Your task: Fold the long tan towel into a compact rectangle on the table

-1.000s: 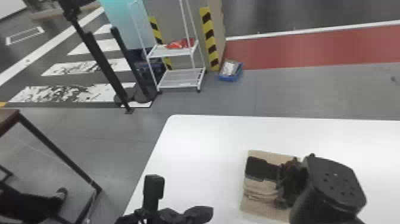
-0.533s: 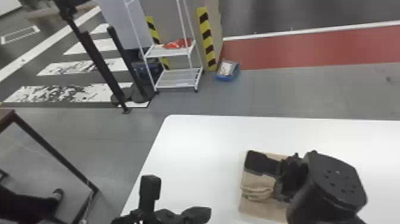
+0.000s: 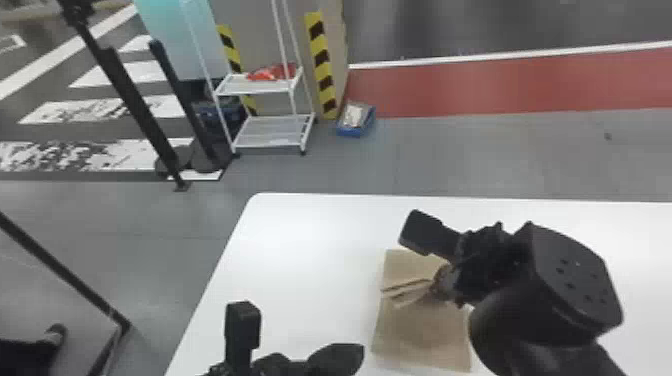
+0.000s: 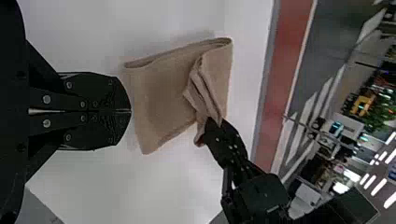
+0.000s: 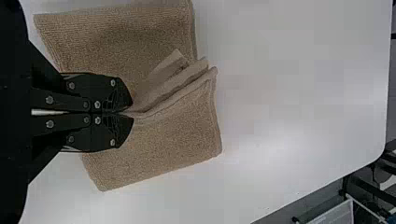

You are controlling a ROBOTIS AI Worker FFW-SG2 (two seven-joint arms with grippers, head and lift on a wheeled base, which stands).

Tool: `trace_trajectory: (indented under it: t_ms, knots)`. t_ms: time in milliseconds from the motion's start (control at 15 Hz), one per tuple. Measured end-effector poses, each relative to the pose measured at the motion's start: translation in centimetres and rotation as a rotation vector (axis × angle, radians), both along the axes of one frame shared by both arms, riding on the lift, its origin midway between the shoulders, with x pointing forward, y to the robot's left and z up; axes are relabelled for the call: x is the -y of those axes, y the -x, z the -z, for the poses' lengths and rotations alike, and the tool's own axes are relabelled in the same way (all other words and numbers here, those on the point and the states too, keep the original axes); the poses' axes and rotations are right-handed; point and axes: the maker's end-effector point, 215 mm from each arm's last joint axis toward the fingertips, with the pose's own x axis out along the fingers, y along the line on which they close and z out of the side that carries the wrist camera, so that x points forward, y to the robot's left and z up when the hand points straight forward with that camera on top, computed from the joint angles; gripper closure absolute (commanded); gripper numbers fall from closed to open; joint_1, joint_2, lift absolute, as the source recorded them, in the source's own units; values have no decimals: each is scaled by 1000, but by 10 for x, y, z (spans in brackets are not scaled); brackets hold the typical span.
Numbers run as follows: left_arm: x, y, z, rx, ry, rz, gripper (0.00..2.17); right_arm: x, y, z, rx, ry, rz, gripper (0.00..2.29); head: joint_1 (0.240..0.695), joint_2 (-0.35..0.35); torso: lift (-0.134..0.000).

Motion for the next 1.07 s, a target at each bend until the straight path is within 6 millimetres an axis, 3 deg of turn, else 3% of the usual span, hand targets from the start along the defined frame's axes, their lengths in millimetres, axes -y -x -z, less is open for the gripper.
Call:
trace_trajectory:
  t_ms: [267, 467, 600, 867, 1067]
  knots:
    - [41, -19, 10, 102, 3, 52, 1899, 2, -2, -10, 25, -35, 0, 1355, 695, 148, 0]
    - [62, -21, 38, 92, -42, 66, 1899, 7, -7, -14, 42, -53, -3, 1359, 695, 104, 0]
    - [71, -20, 47, 115, -59, 69, 1899, 6, -7, -16, 47, -58, -7, 1359, 695, 92, 0]
    - [80, -32, 39, 225, -76, 44, 1899, -1, -6, -19, 55, -58, -26, 1359, 695, 84, 0]
    - [89, -32, 52, 230, -119, 47, 1899, -8, -4, -19, 62, -59, -44, 1359, 695, 82, 0]
